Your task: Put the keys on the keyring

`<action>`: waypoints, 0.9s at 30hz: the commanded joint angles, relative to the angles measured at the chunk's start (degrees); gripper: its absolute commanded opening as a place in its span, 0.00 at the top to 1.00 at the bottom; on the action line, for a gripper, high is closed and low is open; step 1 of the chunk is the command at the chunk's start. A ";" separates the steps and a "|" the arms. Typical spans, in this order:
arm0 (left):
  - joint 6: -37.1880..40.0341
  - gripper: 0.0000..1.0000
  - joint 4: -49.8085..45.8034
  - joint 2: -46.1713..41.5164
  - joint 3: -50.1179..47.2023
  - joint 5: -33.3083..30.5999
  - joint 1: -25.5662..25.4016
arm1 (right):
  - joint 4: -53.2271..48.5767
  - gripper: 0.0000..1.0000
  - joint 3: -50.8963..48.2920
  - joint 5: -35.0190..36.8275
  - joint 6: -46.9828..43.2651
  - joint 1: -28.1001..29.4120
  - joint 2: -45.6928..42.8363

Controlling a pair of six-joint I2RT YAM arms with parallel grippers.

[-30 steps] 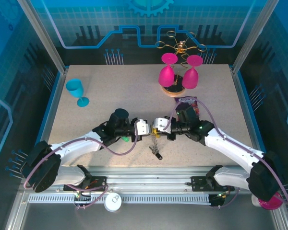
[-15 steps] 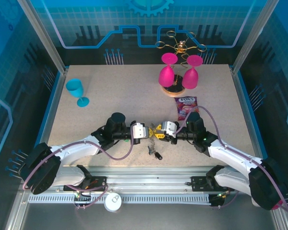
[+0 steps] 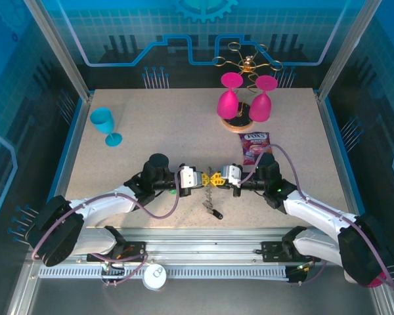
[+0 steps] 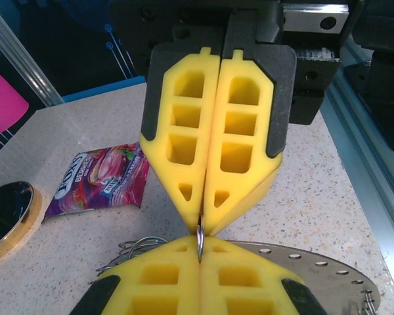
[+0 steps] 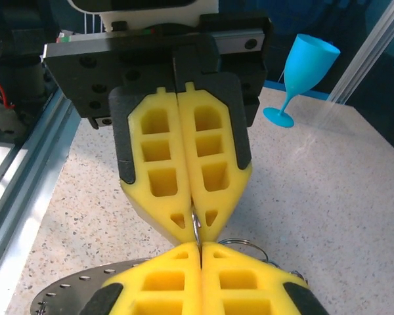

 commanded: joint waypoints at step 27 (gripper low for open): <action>6.53 1.00 -3.34 -4.43 0.57 -3.16 -0.45 | -9.65 0.61 2.91 12.26 -5.79 2.31 -8.44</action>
